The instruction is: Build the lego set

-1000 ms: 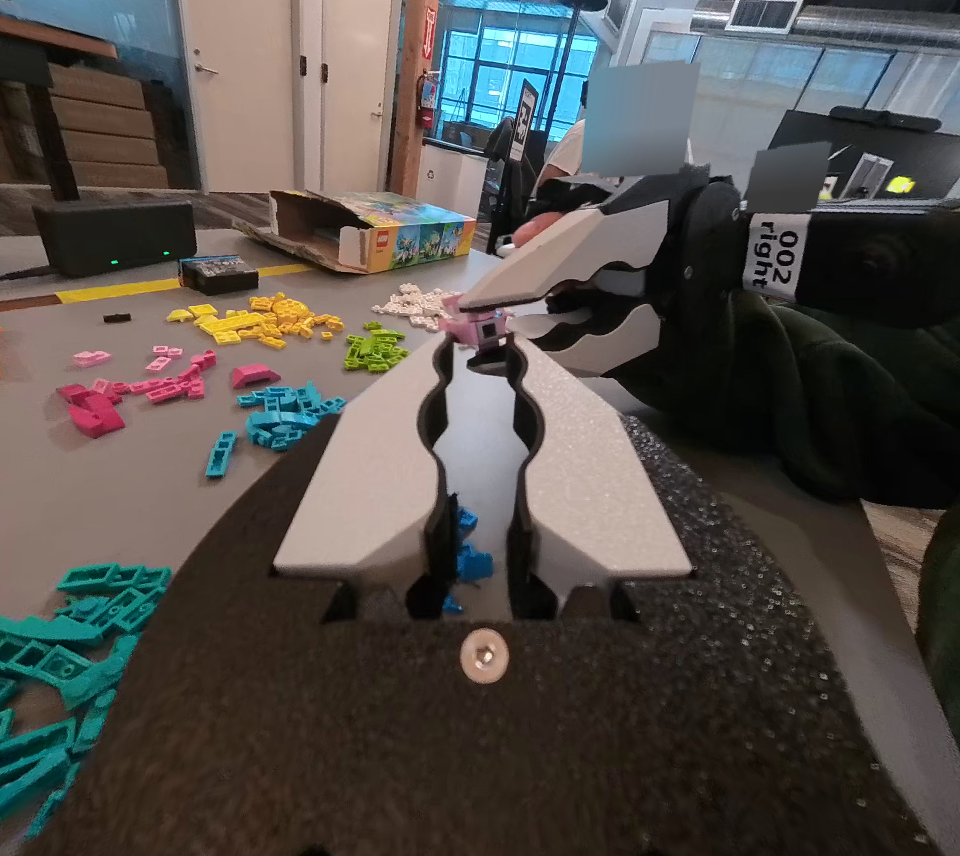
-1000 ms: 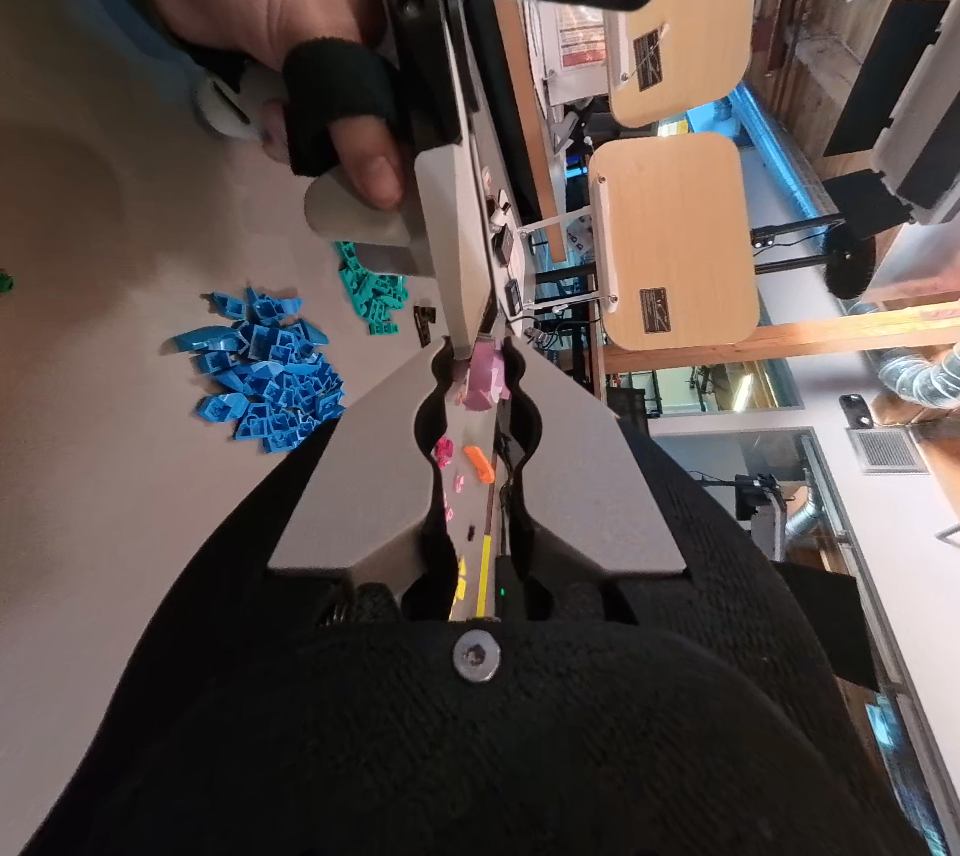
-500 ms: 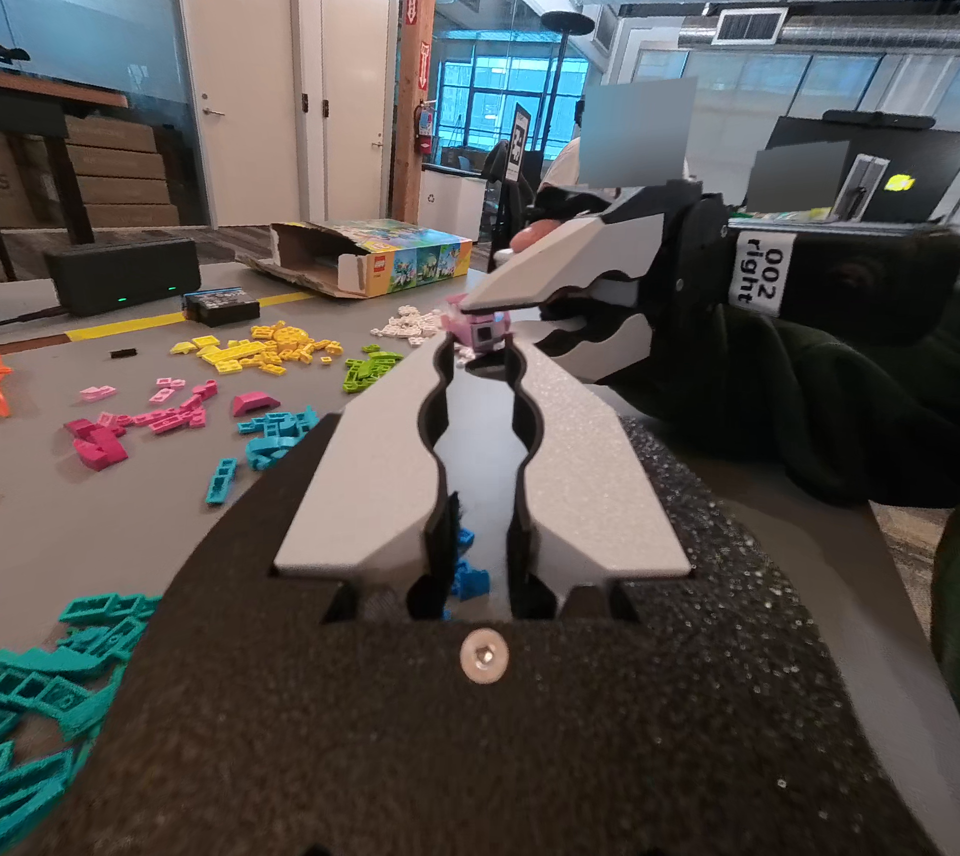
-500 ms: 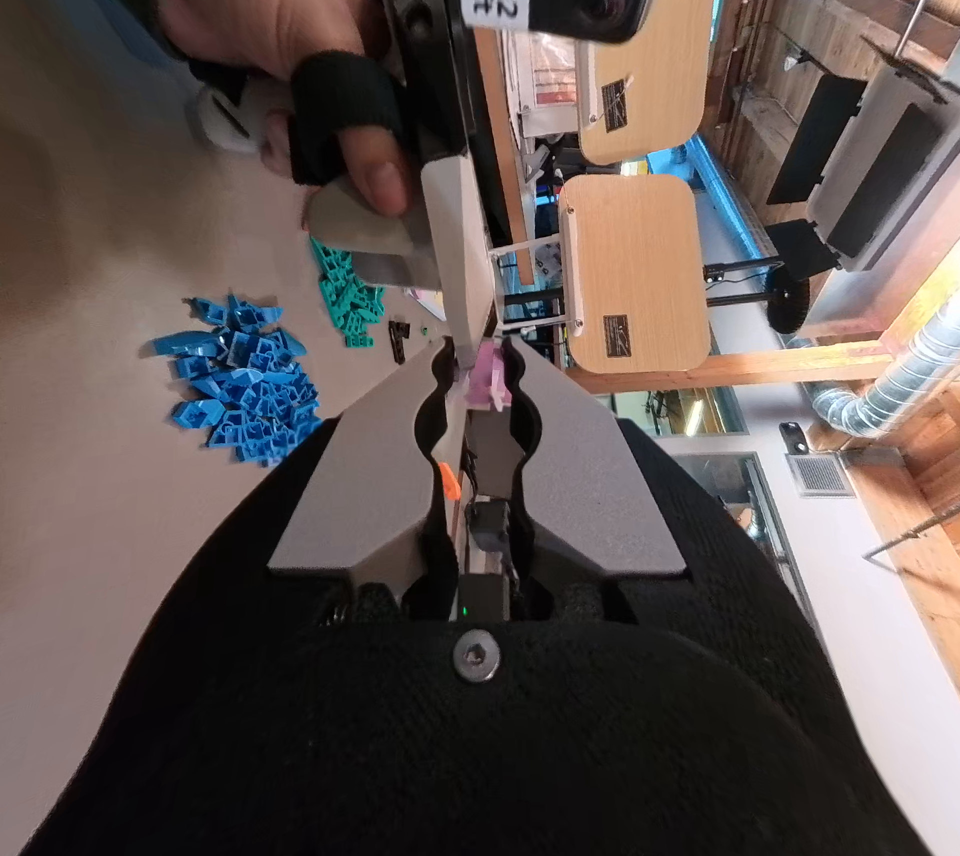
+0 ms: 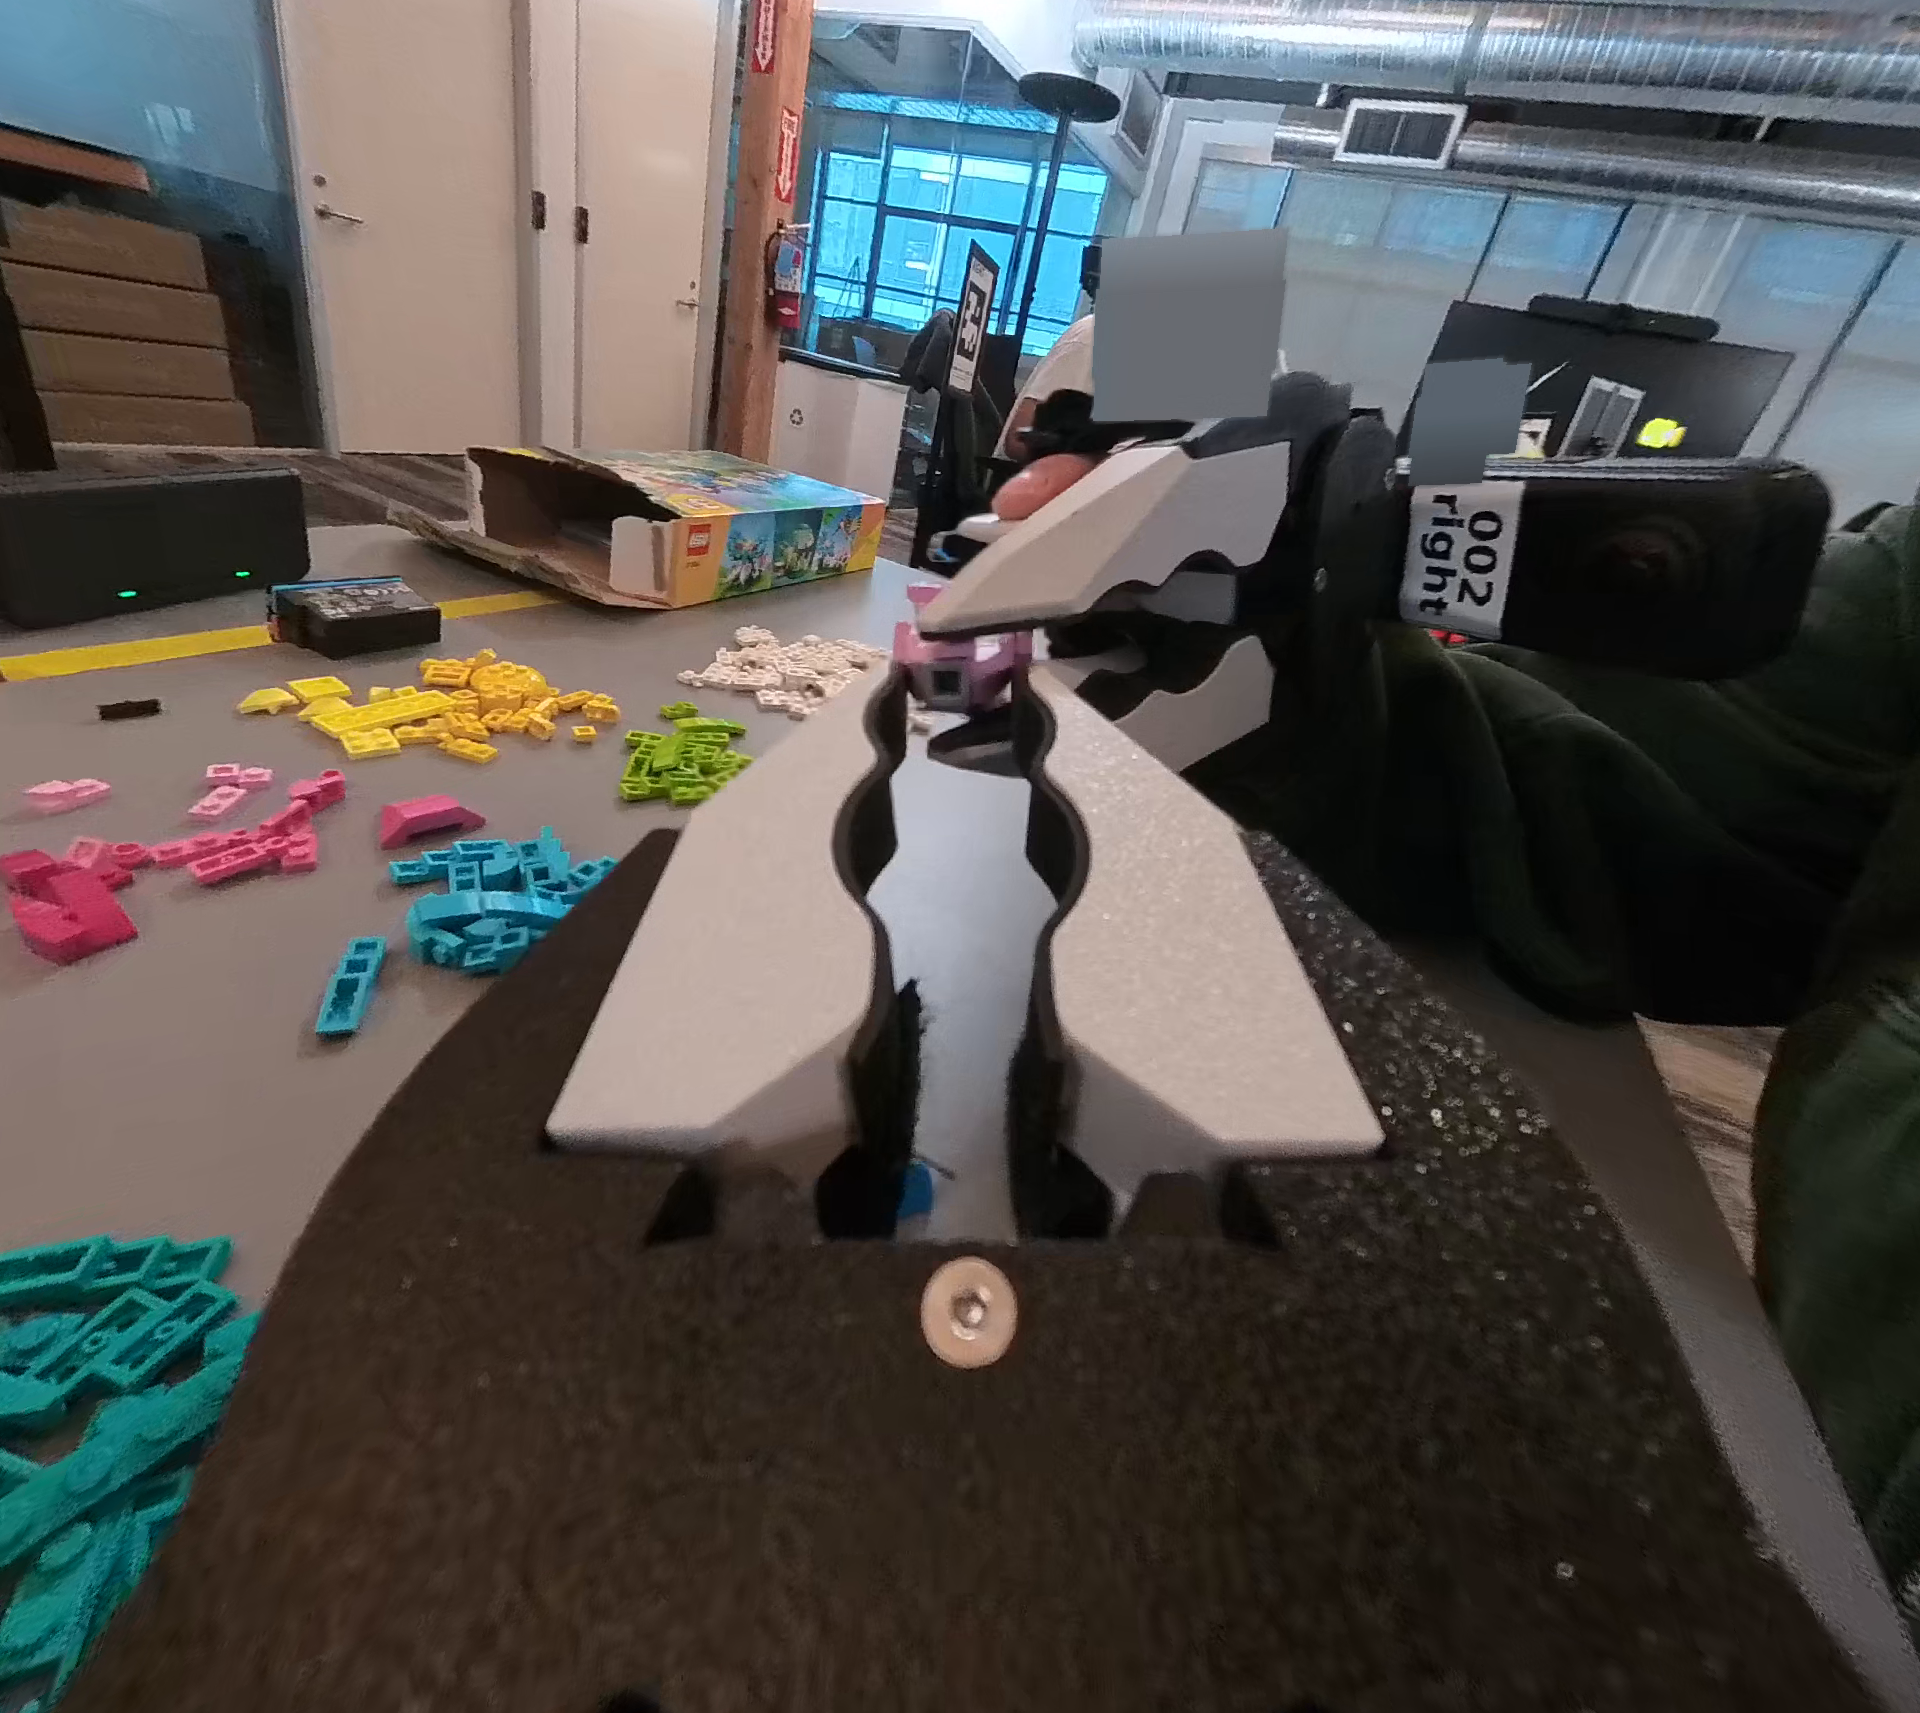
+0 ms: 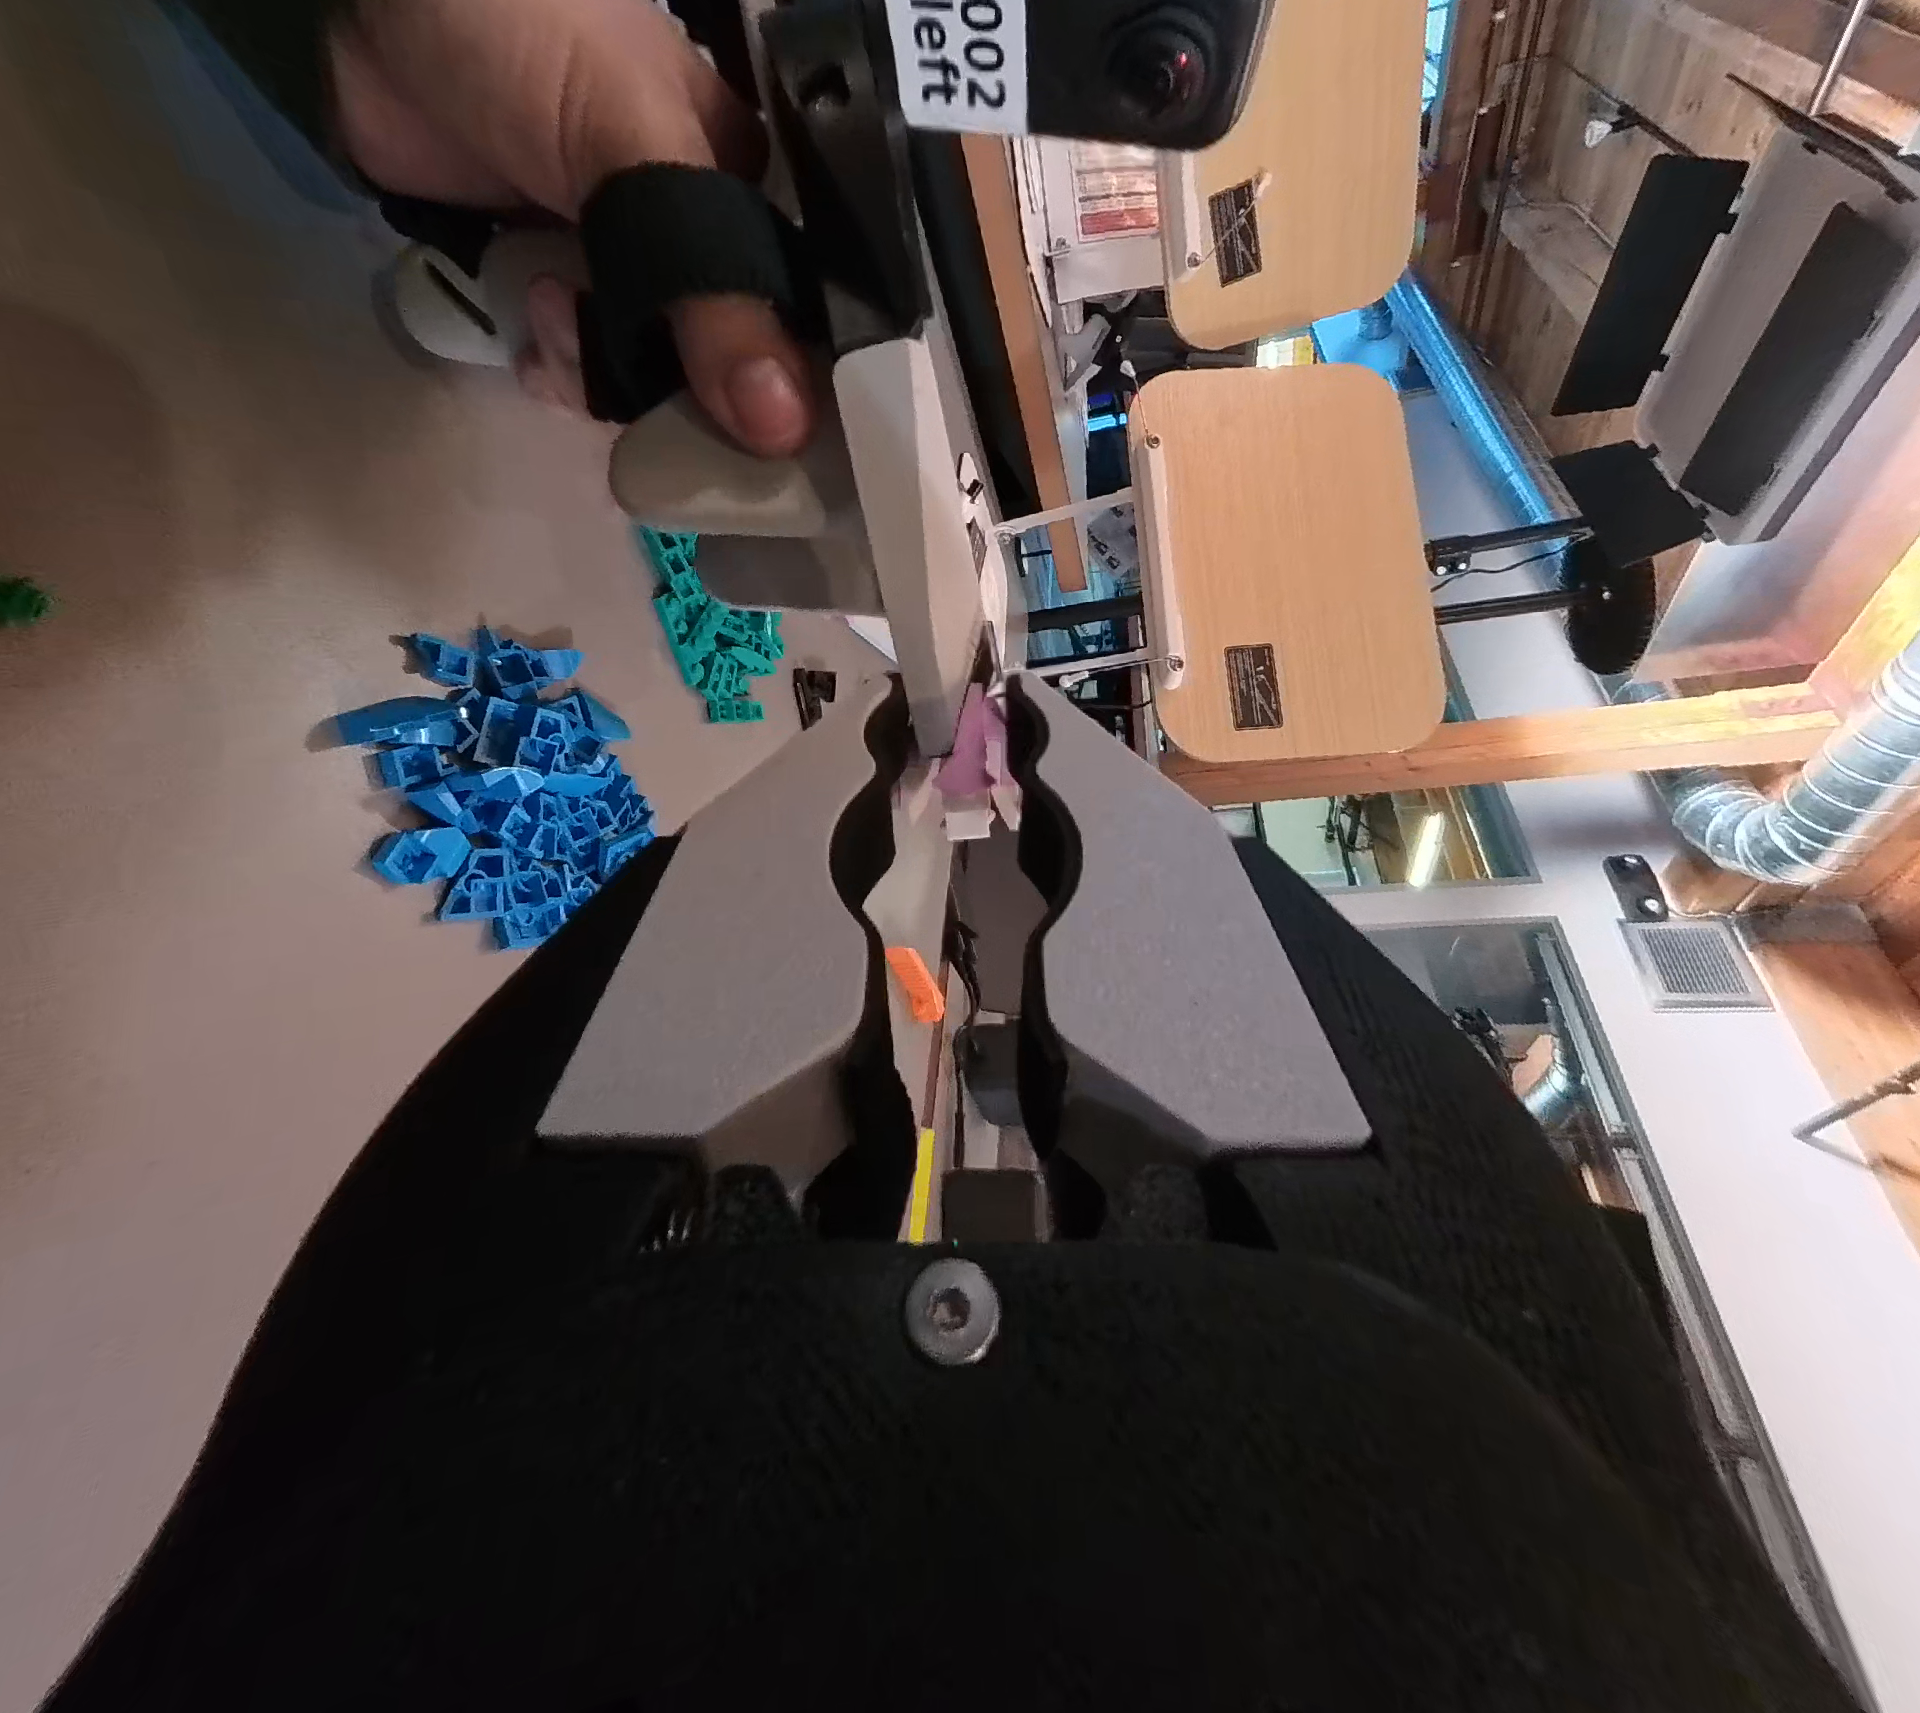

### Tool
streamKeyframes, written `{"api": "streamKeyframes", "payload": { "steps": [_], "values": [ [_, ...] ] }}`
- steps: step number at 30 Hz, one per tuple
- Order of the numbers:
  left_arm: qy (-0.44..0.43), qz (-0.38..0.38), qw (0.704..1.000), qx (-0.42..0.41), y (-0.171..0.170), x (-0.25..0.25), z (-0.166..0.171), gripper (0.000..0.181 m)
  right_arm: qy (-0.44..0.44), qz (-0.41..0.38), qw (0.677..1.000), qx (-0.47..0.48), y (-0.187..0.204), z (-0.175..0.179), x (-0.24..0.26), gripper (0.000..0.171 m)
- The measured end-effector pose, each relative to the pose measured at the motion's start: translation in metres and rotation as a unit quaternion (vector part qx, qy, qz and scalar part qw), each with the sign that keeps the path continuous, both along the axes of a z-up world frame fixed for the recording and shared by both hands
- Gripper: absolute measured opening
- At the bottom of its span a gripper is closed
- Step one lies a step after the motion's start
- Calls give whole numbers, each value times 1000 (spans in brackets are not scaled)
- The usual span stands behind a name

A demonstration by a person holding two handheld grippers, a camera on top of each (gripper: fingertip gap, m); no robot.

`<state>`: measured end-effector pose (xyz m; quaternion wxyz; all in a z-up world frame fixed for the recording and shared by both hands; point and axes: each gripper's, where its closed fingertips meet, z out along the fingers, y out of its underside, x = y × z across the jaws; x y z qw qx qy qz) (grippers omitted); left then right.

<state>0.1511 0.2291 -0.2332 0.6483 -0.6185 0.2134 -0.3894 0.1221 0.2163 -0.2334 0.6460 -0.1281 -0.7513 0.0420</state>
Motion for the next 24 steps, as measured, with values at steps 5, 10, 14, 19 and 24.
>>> {"api": "streamKeyframes", "payload": {
  "steps": [5, 10, 14, 19, 24],
  "values": [
    [22, 29, 999, 23, 0, -3, 2, 17, -1, -8, 1000, -4, 1, 2, -1, 19],
    [38, 51, 997, 38, 1, -5, 2, 17, -7, -19, 1000, -4, 2, 2, -2, 21],
    [68, 84, 992, 59, 2, -8, 3, 17, -6, -34, 999, 4, 3, 3, -4, 22],
    [82, 106, 989, 69, 2, -10, 4, 17, 0, -54, 998, 30, 4, 4, -6, 21],
    [95, 128, 985, 68, 4, -14, 3, 16, -4, -87, 994, 63, 7, 3, -8, 20]
  ]
}}
